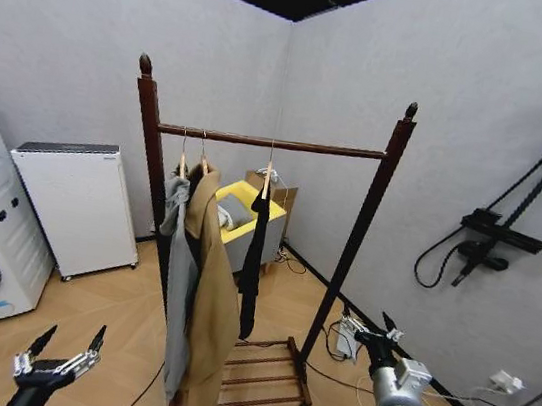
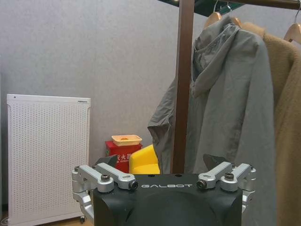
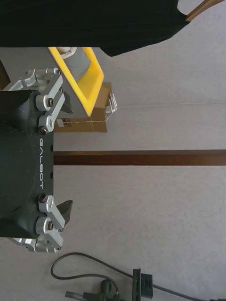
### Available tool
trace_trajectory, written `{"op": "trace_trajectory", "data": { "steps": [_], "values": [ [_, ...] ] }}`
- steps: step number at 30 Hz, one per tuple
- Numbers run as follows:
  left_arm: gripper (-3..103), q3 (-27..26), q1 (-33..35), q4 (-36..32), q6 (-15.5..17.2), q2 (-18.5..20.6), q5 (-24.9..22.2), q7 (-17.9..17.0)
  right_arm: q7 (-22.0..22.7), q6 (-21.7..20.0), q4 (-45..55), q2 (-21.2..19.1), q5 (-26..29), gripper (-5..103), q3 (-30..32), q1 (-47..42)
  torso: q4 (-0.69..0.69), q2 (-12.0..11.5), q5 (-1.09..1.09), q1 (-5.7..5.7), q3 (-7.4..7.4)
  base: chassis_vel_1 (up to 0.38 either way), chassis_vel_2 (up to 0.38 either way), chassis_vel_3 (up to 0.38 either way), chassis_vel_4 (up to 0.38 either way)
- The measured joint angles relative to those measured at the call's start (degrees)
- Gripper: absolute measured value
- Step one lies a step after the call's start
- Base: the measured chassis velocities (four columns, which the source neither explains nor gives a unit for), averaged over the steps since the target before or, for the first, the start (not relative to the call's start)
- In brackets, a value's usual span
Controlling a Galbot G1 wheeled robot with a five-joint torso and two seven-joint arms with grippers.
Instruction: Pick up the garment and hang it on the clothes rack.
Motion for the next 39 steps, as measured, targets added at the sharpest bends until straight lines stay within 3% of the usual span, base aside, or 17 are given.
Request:
{"op": "trace_trajectory", "data": {
  "steps": [17,39],
  "values": [
    [100,0.0,0.0,0.0,0.0,0.0,0.0,0.0,-1.7,2.7,0.7,0.3,0.1,100,1.0,-2.3,-0.03,0.0,0.01,0.01,0.0,0.03,-0.161,-0.154,0.017],
    [100,0.0,0.0,0.0,0.0,0.0,0.0,0.0,-3.3,5.7,0.9,1.3,-0.7,100,1.7,-4.2,-0.02,0.0,0.02,0.01,0.0,-0.064,-0.187,-0.181,-0.062]
  ]
}}
